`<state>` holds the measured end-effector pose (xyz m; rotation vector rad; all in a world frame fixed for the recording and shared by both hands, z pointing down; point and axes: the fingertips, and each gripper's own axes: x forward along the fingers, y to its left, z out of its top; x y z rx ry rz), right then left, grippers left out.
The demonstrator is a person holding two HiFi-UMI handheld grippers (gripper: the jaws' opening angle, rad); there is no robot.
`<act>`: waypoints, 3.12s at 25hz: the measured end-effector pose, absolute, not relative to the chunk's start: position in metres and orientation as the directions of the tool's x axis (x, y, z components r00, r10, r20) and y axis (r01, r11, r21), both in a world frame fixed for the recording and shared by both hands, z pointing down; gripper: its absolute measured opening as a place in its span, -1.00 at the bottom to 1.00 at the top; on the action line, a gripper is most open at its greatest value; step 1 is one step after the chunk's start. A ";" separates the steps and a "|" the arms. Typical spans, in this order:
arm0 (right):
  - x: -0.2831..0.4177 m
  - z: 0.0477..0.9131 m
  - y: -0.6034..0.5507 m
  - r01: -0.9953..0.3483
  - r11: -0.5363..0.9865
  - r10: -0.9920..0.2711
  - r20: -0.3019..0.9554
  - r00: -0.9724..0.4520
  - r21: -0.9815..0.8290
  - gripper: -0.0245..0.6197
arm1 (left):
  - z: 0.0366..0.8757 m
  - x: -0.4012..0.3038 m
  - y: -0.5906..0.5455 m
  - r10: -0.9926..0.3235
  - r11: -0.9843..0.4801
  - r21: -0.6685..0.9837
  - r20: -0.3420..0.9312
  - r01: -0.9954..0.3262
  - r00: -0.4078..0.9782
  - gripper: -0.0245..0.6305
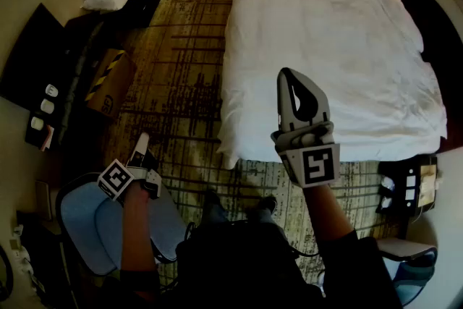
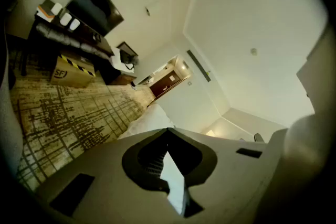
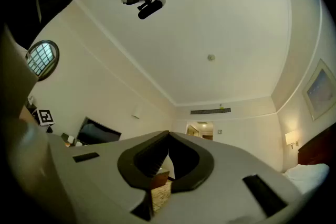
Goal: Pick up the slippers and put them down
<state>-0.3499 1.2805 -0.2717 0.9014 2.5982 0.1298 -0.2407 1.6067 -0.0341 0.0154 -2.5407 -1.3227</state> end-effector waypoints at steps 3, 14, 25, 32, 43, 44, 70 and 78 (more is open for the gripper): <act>-0.353 -0.262 1.263 0.565 0.801 0.599 -0.291 -0.746 0.199 -0.89 | -0.043 -0.251 1.592 -0.154 0.598 0.798 0.203 0.072 -0.967 -0.93; -0.357 -0.188 1.151 0.440 0.889 0.451 -0.087 -0.888 0.125 -0.90 | -0.084 -0.303 1.504 -0.210 0.906 0.404 0.165 -0.128 -0.964 -0.93; -0.322 -0.048 1.019 0.253 0.966 0.235 0.215 -0.948 0.058 -0.90 | -0.048 -0.333 1.391 -0.316 0.948 0.027 0.187 -0.316 -0.930 -0.93; -0.287 0.009 0.971 0.157 0.988 0.150 0.316 -0.937 -0.002 -0.90 | -0.021 -0.342 1.343 -0.390 0.913 -0.027 0.236 -0.407 -0.890 -0.93; -0.260 0.018 0.862 0.006 1.000 0.012 0.309 -0.951 -0.023 -0.90 | -0.015 -0.367 1.192 -0.551 0.813 -0.043 0.266 -0.581 -0.791 -0.93; -0.256 0.019 0.847 -0.012 1.000 -0.004 0.309 -0.951 -0.024 -0.90 | -0.014 -0.368 1.171 -0.569 0.799 -0.042 0.267 -0.600 -0.777 -0.93; -0.048 0.026 0.481 -0.750 0.661 -0.697 0.342 -0.630 -0.033 -0.90 | -0.015 -0.338 0.617 -0.966 0.057 -0.002 0.253 -0.998 -0.056 -0.93; -0.006 0.023 0.450 -0.867 0.497 -0.812 0.349 -0.469 -0.008 -0.90 | -0.011 -0.313 0.520 -0.953 -0.161 0.020 0.256 -0.987 0.161 -0.93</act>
